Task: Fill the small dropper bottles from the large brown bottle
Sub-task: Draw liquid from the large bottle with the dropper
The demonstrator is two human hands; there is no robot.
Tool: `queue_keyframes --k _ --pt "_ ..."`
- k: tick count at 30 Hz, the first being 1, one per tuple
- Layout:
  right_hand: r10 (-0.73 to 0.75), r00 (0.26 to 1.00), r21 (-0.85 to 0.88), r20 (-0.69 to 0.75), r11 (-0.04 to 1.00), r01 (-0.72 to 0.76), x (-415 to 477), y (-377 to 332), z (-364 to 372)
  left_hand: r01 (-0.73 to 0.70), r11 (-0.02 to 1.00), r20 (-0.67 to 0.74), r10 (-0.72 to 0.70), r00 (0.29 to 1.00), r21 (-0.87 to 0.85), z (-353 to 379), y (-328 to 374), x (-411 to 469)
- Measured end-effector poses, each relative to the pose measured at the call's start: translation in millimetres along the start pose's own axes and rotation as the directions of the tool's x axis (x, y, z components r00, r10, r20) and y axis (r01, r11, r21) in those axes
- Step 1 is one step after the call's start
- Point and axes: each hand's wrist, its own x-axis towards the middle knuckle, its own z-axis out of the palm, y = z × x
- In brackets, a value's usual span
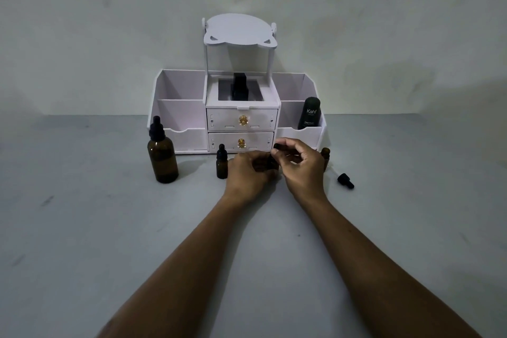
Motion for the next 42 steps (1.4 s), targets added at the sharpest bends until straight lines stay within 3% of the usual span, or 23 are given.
queue_keyframes --k 4,10,14,17,19,22,24,31,36,42 --pt "-0.029 1.000 0.009 -0.006 1.000 0.029 1 -4 -3 0.054 0.993 0.006 -0.055 0.998 0.104 -3 -11 0" --pt "-0.215 0.972 -0.053 -0.090 0.976 0.211 0 -15 -9 0.063 0.996 -0.033 -0.061 0.998 0.061 -26 -12 -29" --pt "-0.360 0.928 -0.044 -0.100 0.933 0.357 -1 -40 -1 -0.079 0.987 -0.226 0.110 0.968 0.142 -67 -13 -52" --pt "-0.416 0.909 0.032 -0.020 0.908 0.417 -7 -63 18 -0.169 0.963 -0.436 0.246 0.866 0.209 -110 -14 -61" --pt "-0.418 0.908 0.100 0.022 0.905 0.414 -12 -79 38 -0.151 0.953 -0.504 0.269 0.821 0.262 -137 -23 -63" --pt "-0.381 0.921 0.193 0.081 0.913 0.361 -18 -102 70 -0.041 0.967 -0.542 0.174 0.822 0.250 -171 -41 -61" --pt "-0.277 0.951 0.235 0.139 0.942 0.240 -21 -116 89 0.014 0.978 -0.531 0.101 0.841 0.208 -184 -51 -59" --pt "0.083 0.970 0.177 0.228 0.976 -0.125 -14 -132 138 0.055 0.994 -0.336 -0.021 0.942 0.093 -194 -67 -39" --pt "0.131 0.943 0.128 0.306 0.976 -0.177 -8 -128 157 0.039 0.996 -0.229 -0.018 0.973 0.085 -195 -73 -27" --pt "0.086 0.963 0.156 0.256 0.979 -0.129 -6 -124 164 0.012 0.996 -0.181 0.004 0.983 0.090 -193 -75 -23"
